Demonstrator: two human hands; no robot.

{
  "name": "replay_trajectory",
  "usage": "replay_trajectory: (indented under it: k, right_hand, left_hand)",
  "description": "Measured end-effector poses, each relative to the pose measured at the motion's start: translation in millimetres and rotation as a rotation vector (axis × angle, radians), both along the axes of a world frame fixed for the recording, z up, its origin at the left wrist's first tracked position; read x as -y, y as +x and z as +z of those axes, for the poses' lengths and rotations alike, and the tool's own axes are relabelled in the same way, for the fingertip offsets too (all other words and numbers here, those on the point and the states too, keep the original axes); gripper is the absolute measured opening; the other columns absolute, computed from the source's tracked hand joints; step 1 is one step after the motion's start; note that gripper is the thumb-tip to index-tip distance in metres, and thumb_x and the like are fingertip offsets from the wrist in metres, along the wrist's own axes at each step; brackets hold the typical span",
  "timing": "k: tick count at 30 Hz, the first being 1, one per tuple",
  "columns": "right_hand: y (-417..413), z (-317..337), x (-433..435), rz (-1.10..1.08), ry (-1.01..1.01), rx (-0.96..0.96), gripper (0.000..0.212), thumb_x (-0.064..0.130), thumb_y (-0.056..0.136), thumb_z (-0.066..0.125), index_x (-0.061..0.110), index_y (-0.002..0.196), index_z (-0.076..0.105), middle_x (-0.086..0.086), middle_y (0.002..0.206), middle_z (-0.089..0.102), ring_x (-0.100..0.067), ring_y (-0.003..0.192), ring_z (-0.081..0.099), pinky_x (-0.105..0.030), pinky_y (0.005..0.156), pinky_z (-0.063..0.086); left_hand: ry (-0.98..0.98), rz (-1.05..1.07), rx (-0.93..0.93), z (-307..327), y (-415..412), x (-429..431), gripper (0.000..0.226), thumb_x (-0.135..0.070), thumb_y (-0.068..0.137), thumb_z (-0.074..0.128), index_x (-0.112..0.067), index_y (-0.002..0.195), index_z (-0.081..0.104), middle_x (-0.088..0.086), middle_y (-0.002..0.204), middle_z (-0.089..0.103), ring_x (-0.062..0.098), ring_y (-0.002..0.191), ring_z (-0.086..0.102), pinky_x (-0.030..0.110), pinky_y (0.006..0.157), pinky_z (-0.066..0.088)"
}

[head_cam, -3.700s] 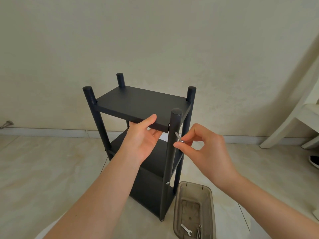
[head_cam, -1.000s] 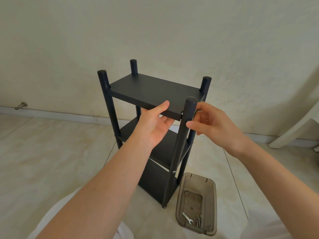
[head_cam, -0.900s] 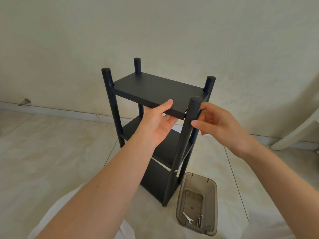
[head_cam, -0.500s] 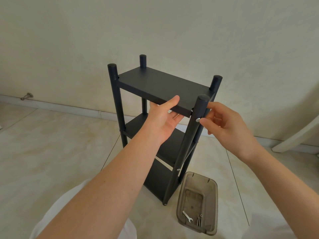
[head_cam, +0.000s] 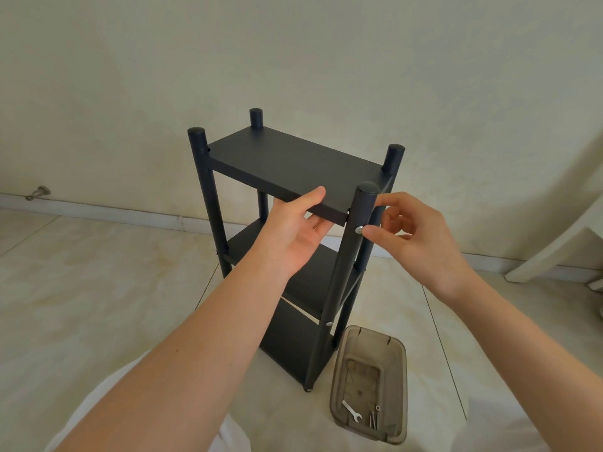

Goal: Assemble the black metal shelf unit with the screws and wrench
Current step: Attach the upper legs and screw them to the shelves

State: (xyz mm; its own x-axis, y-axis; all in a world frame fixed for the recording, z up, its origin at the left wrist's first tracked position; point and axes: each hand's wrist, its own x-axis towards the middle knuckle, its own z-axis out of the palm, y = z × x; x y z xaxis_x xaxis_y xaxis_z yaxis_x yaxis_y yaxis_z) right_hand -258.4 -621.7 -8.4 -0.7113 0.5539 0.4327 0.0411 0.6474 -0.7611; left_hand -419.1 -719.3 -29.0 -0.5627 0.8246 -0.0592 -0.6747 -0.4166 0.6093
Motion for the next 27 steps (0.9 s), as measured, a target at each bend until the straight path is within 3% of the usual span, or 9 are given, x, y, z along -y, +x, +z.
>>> replay_trajectory:
  k: [5,10,14,19,23,27]
  right_hand:
    - [0,-1,7,-0.065,0.059,0.033,0.033,0.030,0.087,0.074,0.051,0.095,0.050,0.013,0.078,0.056,-0.001,0.079,0.057,-0.004,0.061,0.044]
    - [0,-2,10,-0.111,0.099,0.047,0.028,0.031,0.089,0.072,0.042,0.105,0.052,0.012,0.079,0.057,-0.003,0.077,0.058,-0.001,0.062,0.042]
    - [-1,-4,10,-0.118,0.044,0.044,0.029,0.032,0.088,0.072,0.044,0.104,0.051,0.014,0.079,0.058,0.000,0.079,0.058,0.000,0.060,0.042]
    - [-2,-7,10,-0.118,-0.025,0.025,0.030,0.034,0.087,0.073,0.047,0.101,0.050,0.014,0.078,0.058,0.005,0.083,0.055,-0.001,0.063,0.043]
    - [-1,-6,7,-0.138,-0.068,0.026,0.032,0.037,0.084,0.075,0.044,0.107,0.053,0.015,0.080,0.059,0.002,0.080,0.059,0.000,0.061,0.043]
    - [-4,-6,7,-0.135,-0.172,0.036,0.040,0.039,0.085,0.073,0.037,0.118,0.050,0.015,0.087,0.062,-0.005,0.078,0.063,-0.002,0.058,0.045]
  left_hand:
    - [-0.023,0.044,-0.017,-1,1,-2,0.030,0.000,0.092,0.068,-0.013,0.118,0.065,0.011,0.102,0.078,0.027,0.097,0.076,0.034,0.072,0.061]
    - [-0.074,0.077,-0.052,-1,3,-5,0.030,-0.003,0.092,0.068,-0.012,0.120,0.064,0.010,0.106,0.077,0.026,0.097,0.075,0.032,0.070,0.061]
    - [-0.095,0.095,-0.066,-2,4,-5,0.027,-0.006,0.092,0.069,-0.016,0.116,0.065,0.005,0.098,0.079,0.022,0.094,0.076,0.031,0.070,0.062]
    - [-0.117,0.084,-0.104,-5,9,-5,0.024,-0.014,0.095,0.067,-0.023,0.118,0.065,0.001,0.109,0.077,0.019,0.100,0.074,0.033,0.080,0.062]
    - [-0.138,0.058,-0.108,-3,11,-4,0.023,-0.019,0.095,0.067,-0.027,0.116,0.061,-0.001,0.100,0.079,0.020,0.093,0.076,0.035,0.077,0.062]
    - [-0.161,0.061,-0.120,-1,14,-4,0.030,-0.020,0.095,0.066,-0.025,0.124,0.060,0.004,0.120,0.074,0.023,0.107,0.072,0.035,0.087,0.059]
